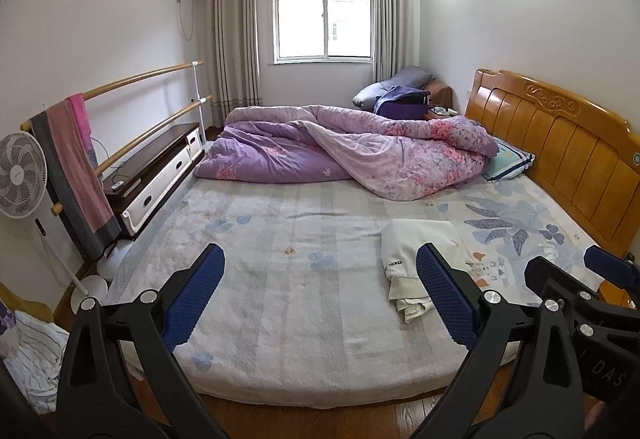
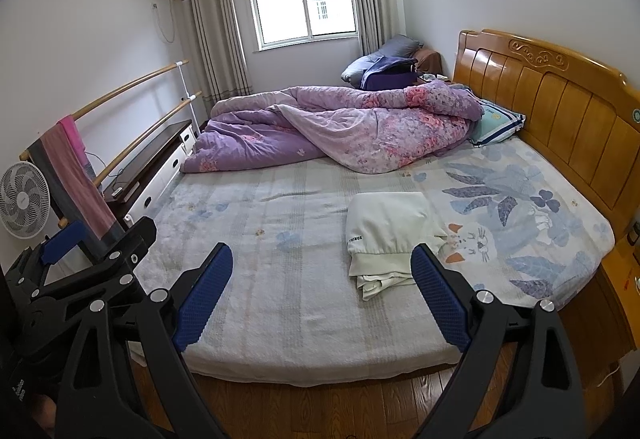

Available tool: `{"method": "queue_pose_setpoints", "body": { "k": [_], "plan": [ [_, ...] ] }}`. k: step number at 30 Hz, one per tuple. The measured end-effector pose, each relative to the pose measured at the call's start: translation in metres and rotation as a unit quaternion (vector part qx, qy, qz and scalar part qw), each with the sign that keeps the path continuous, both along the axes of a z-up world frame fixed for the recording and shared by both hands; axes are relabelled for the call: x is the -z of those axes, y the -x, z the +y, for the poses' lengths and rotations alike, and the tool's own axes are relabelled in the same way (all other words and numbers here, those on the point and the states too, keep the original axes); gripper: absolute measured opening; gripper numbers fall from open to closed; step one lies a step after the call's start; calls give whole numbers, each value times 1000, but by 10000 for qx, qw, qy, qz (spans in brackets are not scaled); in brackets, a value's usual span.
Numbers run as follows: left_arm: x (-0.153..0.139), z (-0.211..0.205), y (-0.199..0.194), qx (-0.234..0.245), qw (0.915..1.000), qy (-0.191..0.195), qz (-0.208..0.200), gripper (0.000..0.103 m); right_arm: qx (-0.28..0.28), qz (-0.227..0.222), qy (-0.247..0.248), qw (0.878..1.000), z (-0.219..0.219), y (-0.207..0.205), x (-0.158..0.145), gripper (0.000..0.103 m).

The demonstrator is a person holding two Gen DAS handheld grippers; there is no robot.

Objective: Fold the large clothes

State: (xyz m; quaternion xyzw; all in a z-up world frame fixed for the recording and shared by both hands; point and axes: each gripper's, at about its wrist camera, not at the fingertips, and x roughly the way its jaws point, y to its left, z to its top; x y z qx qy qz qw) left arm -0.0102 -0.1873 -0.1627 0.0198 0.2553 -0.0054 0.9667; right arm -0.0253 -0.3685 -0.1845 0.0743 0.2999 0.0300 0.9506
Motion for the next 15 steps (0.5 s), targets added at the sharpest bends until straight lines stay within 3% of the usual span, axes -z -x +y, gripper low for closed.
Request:
{"method": "queue_pose_setpoints", "body": {
  "k": [15],
  "plan": [
    [1, 0, -6, -2, 10000, -46, 32, 97, -8, 45, -42, 10000, -2, -8, -3, 87]
  ]
}}
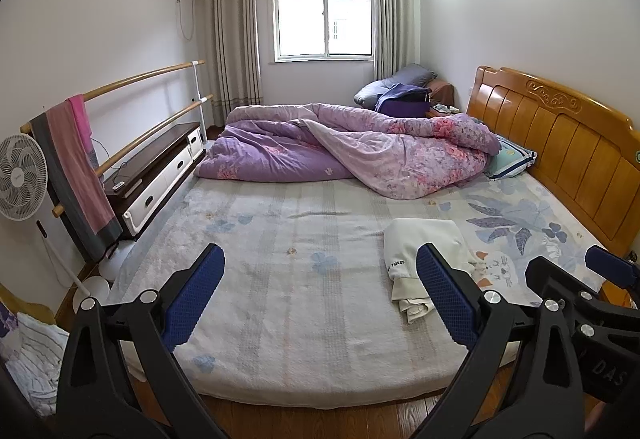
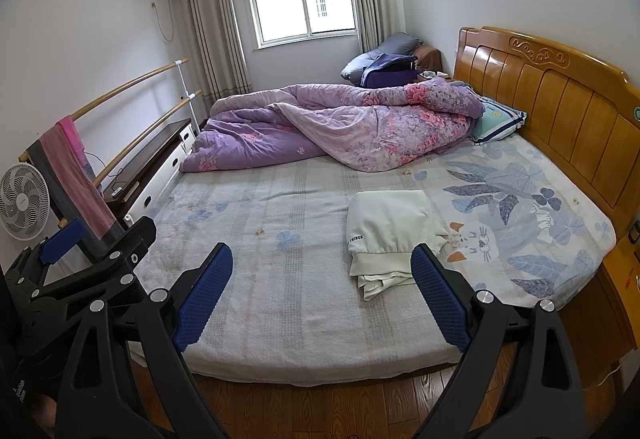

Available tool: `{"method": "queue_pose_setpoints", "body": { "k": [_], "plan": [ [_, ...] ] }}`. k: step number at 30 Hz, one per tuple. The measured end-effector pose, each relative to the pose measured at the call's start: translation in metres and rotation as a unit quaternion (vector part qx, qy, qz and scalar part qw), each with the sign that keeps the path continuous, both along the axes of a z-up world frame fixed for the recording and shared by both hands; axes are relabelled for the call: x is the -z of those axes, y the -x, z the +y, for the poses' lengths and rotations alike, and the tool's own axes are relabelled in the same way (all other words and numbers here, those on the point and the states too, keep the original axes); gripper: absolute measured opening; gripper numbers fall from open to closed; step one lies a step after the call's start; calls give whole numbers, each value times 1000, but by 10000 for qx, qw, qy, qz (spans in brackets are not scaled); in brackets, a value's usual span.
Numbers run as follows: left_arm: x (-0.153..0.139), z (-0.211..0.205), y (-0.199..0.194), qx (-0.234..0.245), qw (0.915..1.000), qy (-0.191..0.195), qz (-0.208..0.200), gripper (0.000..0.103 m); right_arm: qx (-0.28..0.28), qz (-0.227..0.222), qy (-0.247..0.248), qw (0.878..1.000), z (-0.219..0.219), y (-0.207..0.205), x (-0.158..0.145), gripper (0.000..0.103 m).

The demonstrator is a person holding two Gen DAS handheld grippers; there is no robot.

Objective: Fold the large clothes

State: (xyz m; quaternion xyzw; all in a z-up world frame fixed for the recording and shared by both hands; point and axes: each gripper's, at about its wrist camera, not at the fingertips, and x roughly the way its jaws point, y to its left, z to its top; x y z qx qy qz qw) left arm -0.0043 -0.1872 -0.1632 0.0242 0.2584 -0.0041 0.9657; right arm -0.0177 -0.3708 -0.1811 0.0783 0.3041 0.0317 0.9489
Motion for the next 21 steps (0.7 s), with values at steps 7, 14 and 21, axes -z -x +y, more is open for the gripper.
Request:
{"method": "queue_pose_setpoints", "body": {
  "k": [7, 14, 21],
  "plan": [
    [2, -1, -3, 4, 10000, 20, 40, 97, 9, 16, -15, 10000, -2, -1, -1, 87],
    [3, -3, -5, 7, 10000, 22, 52, 97, 14, 29, -35, 10000, -4, -5, -1, 87],
    [3, -4, -6, -2, 10000, 16, 57, 97, 13, 35, -29, 10000, -5, -6, -1, 87]
  ]
}}
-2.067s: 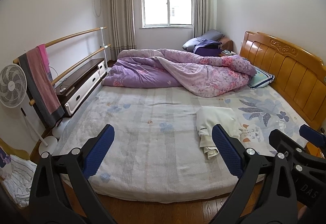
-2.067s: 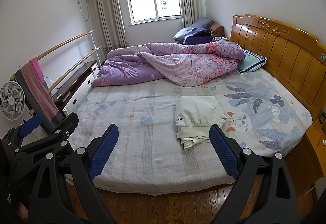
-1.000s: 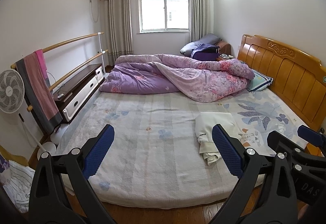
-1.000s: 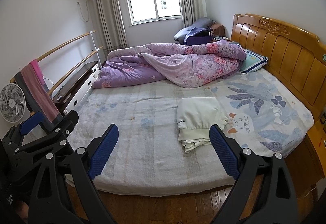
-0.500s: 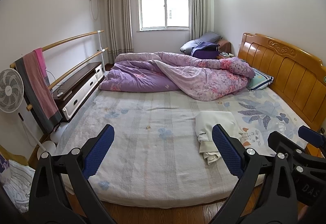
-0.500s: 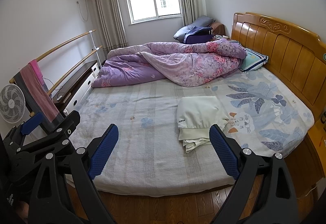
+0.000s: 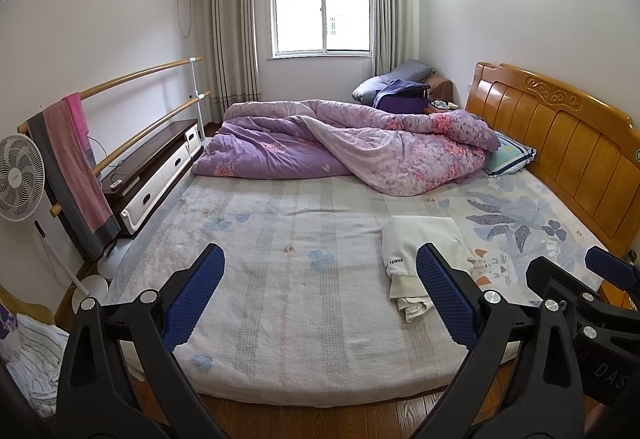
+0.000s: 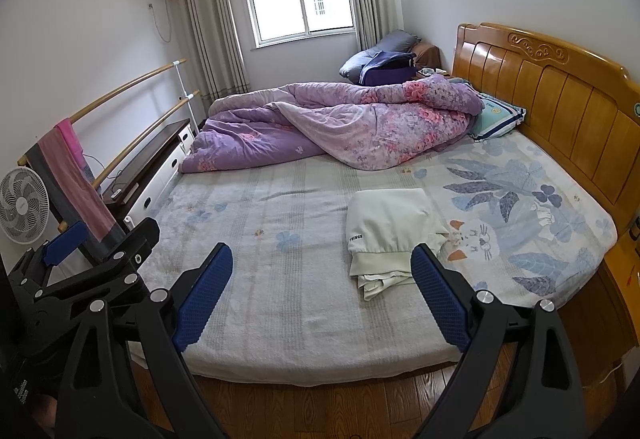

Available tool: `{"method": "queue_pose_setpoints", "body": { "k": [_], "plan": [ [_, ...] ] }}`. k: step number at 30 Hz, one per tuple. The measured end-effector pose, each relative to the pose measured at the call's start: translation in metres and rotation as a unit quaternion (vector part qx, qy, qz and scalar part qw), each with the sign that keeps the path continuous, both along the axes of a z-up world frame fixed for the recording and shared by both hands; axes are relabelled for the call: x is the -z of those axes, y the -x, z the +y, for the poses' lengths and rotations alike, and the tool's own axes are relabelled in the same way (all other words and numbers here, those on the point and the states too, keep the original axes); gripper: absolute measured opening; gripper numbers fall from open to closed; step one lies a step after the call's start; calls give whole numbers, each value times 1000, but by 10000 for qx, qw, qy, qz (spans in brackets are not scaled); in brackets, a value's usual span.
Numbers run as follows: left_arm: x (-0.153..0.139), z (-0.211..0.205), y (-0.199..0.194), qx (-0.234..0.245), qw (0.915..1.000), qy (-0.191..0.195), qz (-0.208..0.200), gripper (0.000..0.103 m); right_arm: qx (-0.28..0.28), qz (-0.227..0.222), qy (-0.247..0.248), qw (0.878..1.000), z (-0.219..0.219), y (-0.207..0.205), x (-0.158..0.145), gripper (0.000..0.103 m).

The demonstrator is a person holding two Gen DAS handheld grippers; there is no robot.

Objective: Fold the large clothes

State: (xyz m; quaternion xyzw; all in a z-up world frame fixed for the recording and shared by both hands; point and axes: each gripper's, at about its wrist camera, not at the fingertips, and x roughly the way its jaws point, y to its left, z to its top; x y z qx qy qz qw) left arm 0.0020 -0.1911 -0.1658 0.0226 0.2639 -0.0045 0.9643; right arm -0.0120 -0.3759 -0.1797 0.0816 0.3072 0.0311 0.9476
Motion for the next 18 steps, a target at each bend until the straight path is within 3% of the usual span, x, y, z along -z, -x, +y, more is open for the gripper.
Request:
{"method": "queue_pose_setpoints", "body": {
  "k": [18],
  "plan": [
    [8, 1, 3, 21, 10000, -7, -2, 97, 7, 21, -85, 10000, -2, 0, 1, 87]
  ]
}}
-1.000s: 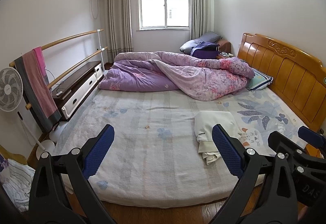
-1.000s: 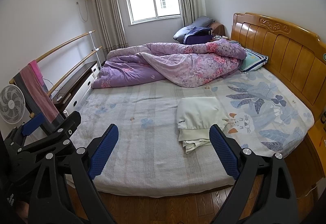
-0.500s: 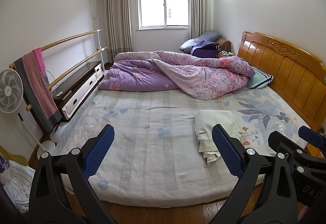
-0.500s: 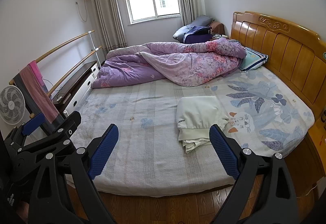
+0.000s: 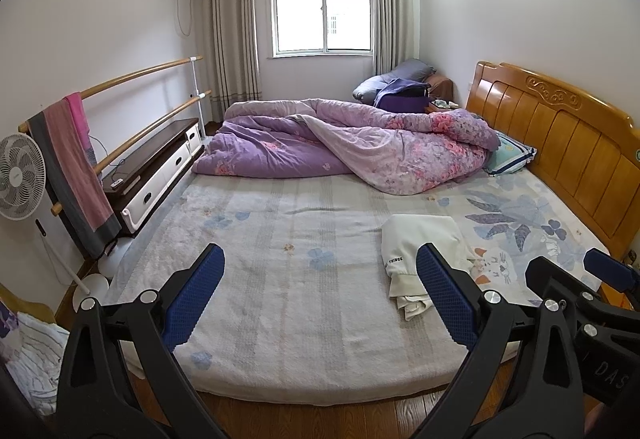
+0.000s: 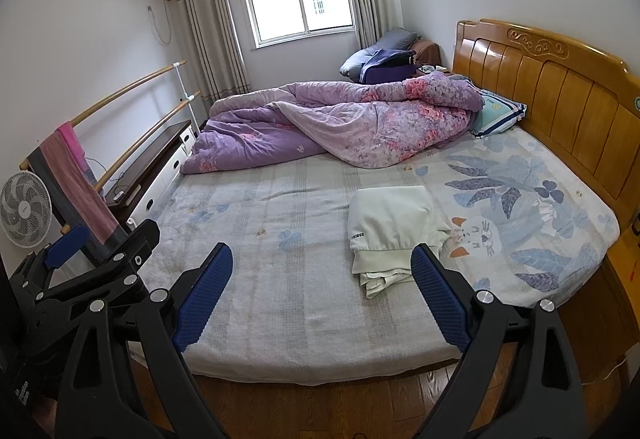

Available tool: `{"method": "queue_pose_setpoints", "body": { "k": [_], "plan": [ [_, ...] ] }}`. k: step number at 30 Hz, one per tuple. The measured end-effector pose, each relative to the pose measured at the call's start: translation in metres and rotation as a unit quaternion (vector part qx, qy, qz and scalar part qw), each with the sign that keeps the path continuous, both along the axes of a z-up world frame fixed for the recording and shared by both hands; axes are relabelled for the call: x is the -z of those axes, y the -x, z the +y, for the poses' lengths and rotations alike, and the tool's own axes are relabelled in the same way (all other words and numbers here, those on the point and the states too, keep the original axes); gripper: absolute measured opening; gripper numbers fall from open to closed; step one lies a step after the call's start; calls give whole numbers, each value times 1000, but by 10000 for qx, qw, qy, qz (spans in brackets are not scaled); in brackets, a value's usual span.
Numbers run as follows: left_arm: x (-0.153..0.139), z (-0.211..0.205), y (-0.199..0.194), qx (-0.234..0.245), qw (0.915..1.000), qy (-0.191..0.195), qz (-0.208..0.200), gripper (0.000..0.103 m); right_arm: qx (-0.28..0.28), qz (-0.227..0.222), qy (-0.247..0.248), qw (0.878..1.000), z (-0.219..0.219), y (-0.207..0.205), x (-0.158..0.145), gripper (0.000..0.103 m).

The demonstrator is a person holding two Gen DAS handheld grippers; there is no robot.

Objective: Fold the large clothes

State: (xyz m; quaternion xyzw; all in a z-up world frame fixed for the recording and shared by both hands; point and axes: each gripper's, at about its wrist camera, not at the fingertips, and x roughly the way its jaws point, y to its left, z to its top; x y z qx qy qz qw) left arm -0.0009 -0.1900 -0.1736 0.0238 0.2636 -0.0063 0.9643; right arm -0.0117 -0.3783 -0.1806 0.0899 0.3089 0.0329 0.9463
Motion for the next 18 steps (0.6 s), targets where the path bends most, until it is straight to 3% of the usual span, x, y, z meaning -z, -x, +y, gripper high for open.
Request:
{"method": "queue_pose_setpoints", "body": {
  "k": [18],
  "plan": [
    [0, -1, 4, 4, 10000, -47, -22, 97, 49, -19, -30, 10000, 1, 4, 2, 87]
  ]
}}
